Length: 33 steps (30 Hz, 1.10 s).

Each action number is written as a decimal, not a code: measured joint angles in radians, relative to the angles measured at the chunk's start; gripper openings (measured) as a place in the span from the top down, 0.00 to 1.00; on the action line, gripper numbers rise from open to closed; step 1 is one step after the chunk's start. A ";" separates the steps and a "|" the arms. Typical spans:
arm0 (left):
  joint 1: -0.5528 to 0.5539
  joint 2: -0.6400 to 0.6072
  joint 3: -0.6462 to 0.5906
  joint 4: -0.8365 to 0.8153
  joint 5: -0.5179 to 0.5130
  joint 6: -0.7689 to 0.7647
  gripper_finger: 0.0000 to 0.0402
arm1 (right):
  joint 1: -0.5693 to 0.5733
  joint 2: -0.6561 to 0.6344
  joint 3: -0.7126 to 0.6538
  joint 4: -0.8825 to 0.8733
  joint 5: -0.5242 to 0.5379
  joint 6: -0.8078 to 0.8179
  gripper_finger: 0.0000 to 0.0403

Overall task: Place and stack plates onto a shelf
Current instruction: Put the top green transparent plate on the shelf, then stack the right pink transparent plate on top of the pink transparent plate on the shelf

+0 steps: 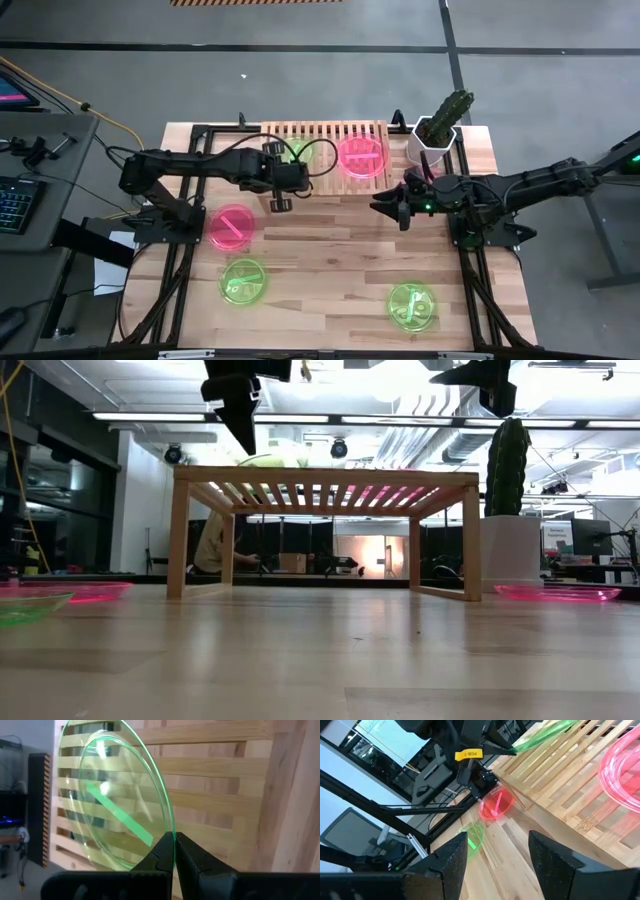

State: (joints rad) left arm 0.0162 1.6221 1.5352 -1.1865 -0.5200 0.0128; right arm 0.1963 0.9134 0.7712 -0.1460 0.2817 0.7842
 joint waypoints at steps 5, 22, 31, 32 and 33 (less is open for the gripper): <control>0.003 0.000 0.000 0.013 0.052 0.000 1.00 | 0.000 0.000 0.000 0.000 0.000 -0.006 0.52; 0.004 -0.002 0.000 0.031 0.009 -0.008 0.72 | 0.000 0.000 0.000 0.000 0.000 -0.004 0.52; 0.004 -0.069 0.000 0.032 0.019 -0.078 0.66 | 0.000 0.000 0.000 0.000 0.000 0.001 0.52; 0.004 -0.080 0.000 0.032 0.028 -0.090 0.66 | 0.000 0.000 0.000 0.001 0.000 0.001 0.52; 0.004 -0.092 0.000 0.032 0.045 -0.107 0.66 | 0.000 0.000 0.000 0.001 0.000 0.001 0.52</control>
State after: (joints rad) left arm 0.0200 1.5305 1.5356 -1.1542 -0.4747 -0.0940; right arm 0.1963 0.9134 0.7712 -0.1452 0.2821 0.7849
